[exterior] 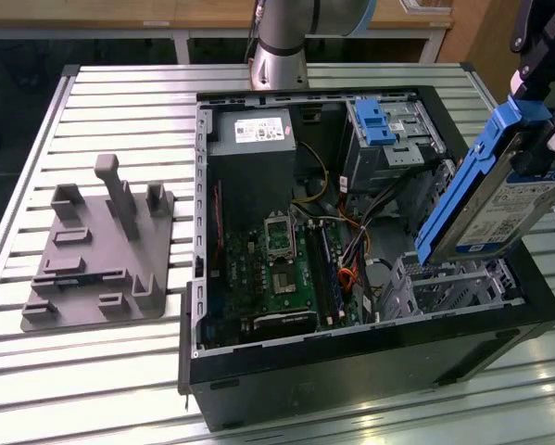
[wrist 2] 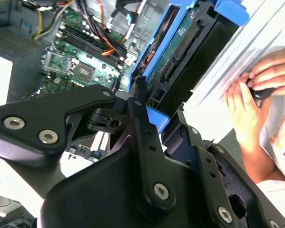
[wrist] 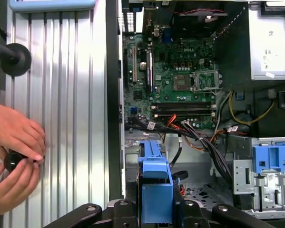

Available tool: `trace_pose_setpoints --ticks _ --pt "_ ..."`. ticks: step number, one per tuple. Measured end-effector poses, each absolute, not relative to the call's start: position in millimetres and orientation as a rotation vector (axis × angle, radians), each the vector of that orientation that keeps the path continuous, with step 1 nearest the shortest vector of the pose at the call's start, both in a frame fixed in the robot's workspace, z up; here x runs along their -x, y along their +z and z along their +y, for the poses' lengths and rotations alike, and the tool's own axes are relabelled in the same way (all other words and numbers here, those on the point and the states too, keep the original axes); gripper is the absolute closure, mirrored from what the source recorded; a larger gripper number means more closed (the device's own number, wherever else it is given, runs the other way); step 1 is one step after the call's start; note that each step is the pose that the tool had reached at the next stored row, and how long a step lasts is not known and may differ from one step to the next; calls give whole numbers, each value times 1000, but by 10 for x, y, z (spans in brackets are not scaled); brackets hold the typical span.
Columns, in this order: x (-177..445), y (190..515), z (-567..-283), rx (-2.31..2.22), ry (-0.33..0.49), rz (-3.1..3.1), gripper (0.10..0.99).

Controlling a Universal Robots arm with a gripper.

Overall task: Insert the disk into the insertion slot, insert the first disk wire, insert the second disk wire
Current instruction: 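Insert the disk into the insertion slot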

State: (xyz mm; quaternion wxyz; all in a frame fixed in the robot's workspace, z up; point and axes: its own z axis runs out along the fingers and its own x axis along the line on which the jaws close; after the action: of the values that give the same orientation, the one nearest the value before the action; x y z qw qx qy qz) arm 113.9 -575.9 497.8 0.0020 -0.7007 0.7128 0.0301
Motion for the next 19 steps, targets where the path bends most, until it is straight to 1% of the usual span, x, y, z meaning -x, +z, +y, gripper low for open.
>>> trace_pose_setpoints --ticks 4,13,19 --pt "-1139 4977 -5771 2184 126 2221 722" --pt "-1140 4977 -5771 2183 125 2220 722" --pt "-1139 4976 -5772 2173 99 2207 722"
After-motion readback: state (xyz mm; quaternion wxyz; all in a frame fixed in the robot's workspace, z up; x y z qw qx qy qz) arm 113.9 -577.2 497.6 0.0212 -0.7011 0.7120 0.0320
